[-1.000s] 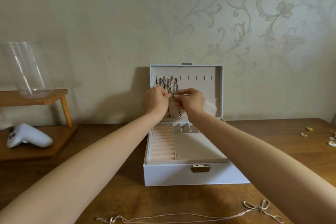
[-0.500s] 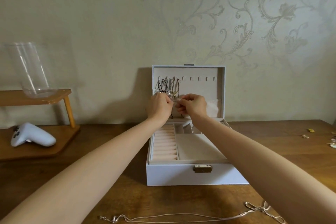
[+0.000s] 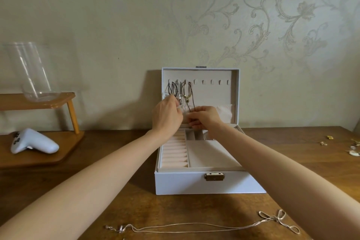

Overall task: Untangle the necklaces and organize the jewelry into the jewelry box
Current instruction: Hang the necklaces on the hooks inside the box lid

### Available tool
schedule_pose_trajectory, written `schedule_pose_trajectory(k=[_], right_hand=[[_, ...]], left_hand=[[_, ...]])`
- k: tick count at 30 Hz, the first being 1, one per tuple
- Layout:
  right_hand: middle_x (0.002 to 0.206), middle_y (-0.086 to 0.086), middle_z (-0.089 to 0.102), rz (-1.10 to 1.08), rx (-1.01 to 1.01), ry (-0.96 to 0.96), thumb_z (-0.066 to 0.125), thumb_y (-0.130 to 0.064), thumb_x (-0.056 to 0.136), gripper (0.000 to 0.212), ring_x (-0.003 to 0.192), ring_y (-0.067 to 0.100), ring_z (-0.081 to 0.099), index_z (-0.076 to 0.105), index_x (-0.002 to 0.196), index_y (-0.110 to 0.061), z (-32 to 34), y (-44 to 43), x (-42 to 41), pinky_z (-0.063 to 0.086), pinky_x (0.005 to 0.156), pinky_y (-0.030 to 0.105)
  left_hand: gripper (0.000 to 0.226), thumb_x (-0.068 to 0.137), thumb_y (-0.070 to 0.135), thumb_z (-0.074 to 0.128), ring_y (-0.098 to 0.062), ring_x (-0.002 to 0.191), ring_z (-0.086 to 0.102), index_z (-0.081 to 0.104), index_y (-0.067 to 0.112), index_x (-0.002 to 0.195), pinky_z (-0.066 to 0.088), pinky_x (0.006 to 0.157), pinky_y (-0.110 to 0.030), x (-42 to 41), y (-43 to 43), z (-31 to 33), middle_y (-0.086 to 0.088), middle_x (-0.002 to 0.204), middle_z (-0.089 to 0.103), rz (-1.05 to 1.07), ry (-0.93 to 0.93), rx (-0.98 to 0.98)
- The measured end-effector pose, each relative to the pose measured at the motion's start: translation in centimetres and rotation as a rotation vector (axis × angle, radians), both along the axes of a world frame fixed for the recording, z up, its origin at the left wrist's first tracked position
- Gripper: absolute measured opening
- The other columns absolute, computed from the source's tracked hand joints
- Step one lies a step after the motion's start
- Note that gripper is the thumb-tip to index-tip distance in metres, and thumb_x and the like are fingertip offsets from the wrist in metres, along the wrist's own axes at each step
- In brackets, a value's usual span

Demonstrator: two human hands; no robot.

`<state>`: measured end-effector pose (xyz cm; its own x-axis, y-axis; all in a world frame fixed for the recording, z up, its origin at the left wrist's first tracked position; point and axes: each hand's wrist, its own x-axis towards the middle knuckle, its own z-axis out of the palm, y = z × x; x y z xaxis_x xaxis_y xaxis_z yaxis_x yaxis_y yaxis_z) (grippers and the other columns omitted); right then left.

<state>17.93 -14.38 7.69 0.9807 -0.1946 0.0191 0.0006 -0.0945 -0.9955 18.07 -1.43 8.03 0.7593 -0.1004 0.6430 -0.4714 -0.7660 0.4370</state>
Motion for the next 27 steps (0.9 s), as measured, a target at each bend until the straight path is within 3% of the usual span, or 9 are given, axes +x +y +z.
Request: schedule_pose_trajectory(k=[5,7,9,12,16,19,22,25,27], right_hand=[[0.053,0.003,0.058,-0.031,-0.190,-0.071,0.070,-0.011,0.083,0.009,0.030,0.004,0.047,0.069,0.074,-0.015,0.0,1.1,-0.2,0.041,0.034,0.016],[0.054,0.003,0.058,-0.023,-0.176,-0.052,0.073,-0.013,0.081,0.003,0.028,0.003,0.045,0.071,0.080,-0.012,0.1,1.2,0.0,0.039,0.033,0.016],[0.057,0.004,0.059,-0.009,-0.145,-0.043,0.075,-0.013,0.080,0.010,0.029,0.003,0.045,0.071,0.088,-0.008,0.0,0.8,0.2,0.038,0.033,0.015],[0.057,0.003,0.059,0.033,-0.139,-0.060,0.073,-0.009,0.081,0.008,0.034,0.004,0.046,0.067,0.077,-0.010,-0.3,0.4,0.2,0.038,0.035,0.015],[0.053,0.000,0.058,0.065,-0.166,-0.073,0.069,-0.006,0.083,0.016,0.034,0.004,0.046,0.062,0.071,-0.013,-0.2,0.0,0.1,0.037,0.035,0.015],[0.049,0.000,0.056,0.033,-0.190,-0.107,0.066,-0.005,0.085,0.022,0.032,0.002,0.046,0.060,0.065,-0.011,-0.1,-0.4,-0.1,0.039,0.035,0.014],[0.056,0.006,0.058,-0.004,-0.205,-0.124,0.066,-0.005,0.086,0.021,0.038,0.007,0.053,0.062,0.066,-0.009,-0.4,-0.8,-0.1,0.048,0.041,0.018],[0.061,0.010,0.059,-0.004,-0.155,-0.110,0.065,0.000,0.085,0.003,0.039,0.009,0.056,0.067,0.083,0.002,-0.3,-1.4,-0.4,0.053,0.045,0.021],[0.062,0.008,0.060,-0.046,-0.180,-0.140,0.065,0.004,0.082,0.010,0.042,0.005,0.057,0.068,0.091,0.003,-0.1,-2.2,-0.7,0.051,0.045,0.017]], left_hand=[[0.037,0.088,0.004,0.042,-0.024,0.109,0.052,0.041,0.012,0.124,0.046,0.091,-0.038,0.0,-0.9,-0.2,-0.008,0.121,0.054,-0.107,0.461,-0.054],[0.042,0.086,0.001,0.040,-0.023,0.110,0.050,0.036,0.016,0.125,0.044,0.092,-0.037,0.1,-0.7,-0.6,-0.006,0.124,0.051,-0.160,0.528,-0.101],[0.046,0.084,-0.003,0.039,-0.023,0.113,0.049,0.035,0.017,0.126,0.042,0.093,-0.037,0.0,-0.4,-1.0,-0.005,0.127,0.051,-0.180,0.504,-0.078],[0.047,0.086,-0.003,0.044,-0.024,0.110,0.052,0.034,0.016,0.128,0.045,0.093,-0.041,-0.3,-0.5,-1.5,-0.006,0.120,0.056,-0.166,0.359,-0.038],[0.069,0.084,-0.009,0.044,-0.026,0.092,0.059,0.023,0.027,0.139,0.053,0.077,-0.046,-0.6,-0.8,-1.5,-0.011,0.103,0.062,-0.189,0.178,0.060],[0.079,0.082,-0.012,0.045,-0.027,0.107,0.052,0.022,0.030,0.144,0.048,0.088,-0.043,-0.3,-1.0,-1.3,-0.009,0.118,0.058,-0.191,0.067,0.282],[0.069,0.085,-0.005,0.044,-0.026,0.125,0.036,0.028,0.026,0.144,0.039,0.100,-0.039,0.7,-1.3,-1.1,-0.008,0.136,0.045,-0.173,0.107,0.387],[0.060,0.086,-0.002,0.045,-0.025,0.124,0.034,0.033,0.019,0.141,0.037,0.100,-0.037,1.5,-1.4,-0.9,-0.009,0.137,0.041,-0.143,0.047,0.427],[0.059,0.085,-0.002,0.046,-0.024,0.125,0.033,0.035,0.016,0.141,0.037,0.100,-0.036,1.5,-1.4,-1.0,-0.007,0.137,0.040,-0.144,0.002,0.421]])
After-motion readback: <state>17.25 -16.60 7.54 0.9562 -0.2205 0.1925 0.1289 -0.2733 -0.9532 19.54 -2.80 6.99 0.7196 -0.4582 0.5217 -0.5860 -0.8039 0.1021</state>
